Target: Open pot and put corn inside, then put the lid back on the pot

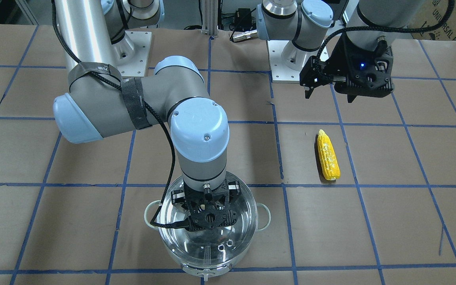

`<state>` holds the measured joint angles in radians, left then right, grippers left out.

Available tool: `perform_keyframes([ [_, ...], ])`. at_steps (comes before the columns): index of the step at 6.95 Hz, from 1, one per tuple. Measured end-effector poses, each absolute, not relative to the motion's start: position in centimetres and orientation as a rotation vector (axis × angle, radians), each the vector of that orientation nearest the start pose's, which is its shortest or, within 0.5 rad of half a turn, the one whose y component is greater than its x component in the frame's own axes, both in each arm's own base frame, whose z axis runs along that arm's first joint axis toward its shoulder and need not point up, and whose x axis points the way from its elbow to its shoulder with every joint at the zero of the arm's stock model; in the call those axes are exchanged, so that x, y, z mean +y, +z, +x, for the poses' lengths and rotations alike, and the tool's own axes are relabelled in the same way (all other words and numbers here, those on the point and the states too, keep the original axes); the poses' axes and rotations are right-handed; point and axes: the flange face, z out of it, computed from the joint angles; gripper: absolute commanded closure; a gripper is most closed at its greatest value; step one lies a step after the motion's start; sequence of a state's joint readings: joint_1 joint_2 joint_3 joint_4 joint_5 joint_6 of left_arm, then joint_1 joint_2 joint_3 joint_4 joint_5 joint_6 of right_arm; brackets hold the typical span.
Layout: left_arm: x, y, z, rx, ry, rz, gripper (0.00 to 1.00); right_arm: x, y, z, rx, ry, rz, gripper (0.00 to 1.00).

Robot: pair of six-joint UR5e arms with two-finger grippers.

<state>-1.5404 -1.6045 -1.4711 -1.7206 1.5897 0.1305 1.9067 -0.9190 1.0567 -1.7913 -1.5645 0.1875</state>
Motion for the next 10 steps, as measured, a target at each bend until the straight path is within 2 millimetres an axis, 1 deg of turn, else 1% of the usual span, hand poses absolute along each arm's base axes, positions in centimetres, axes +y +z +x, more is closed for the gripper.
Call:
perform_keyframes([
  [2,-50.0,50.5,-11.6,3.122,0.134,0.157,0.00,-66.8,35.6,37.3,3.104,-0.121,-0.238,0.96],
  [3,-50.0,50.5,-11.6,3.122,0.134,0.157,0.00,-67.0,36.0,37.1,3.103,-0.127,-0.250,0.96],
  [4,-50.0,50.5,-11.6,3.122,0.134,0.157,0.00,-67.3,37.2,36.5,3.100,-0.138,-0.272,0.96],
  [5,-50.0,50.6,-11.6,3.122,0.133,0.156,0.00,-67.9,39.1,35.5,3.102,-0.129,-0.292,0.96],
  [6,-50.0,50.6,-11.6,3.122,0.132,0.155,0.00,-68.7,41.6,33.8,3.107,-0.102,-0.312,0.96],
  [7,-50.0,50.7,-11.5,3.121,0.130,0.155,0.00,-69.8,43.8,30.7,3.113,-0.077,-0.306,0.96],
  [8,-49.9,50.7,-11.6,3.121,0.131,0.156,0.00,-71.4,45.2,26.5,3.117,-0.064,-0.285,0.96],
  [10,-49.9,50.2,-11.4,3.123,0.146,0.169,0.00,-73.9,45.9,18.1,3.118,-0.059,-0.236,0.96],
])
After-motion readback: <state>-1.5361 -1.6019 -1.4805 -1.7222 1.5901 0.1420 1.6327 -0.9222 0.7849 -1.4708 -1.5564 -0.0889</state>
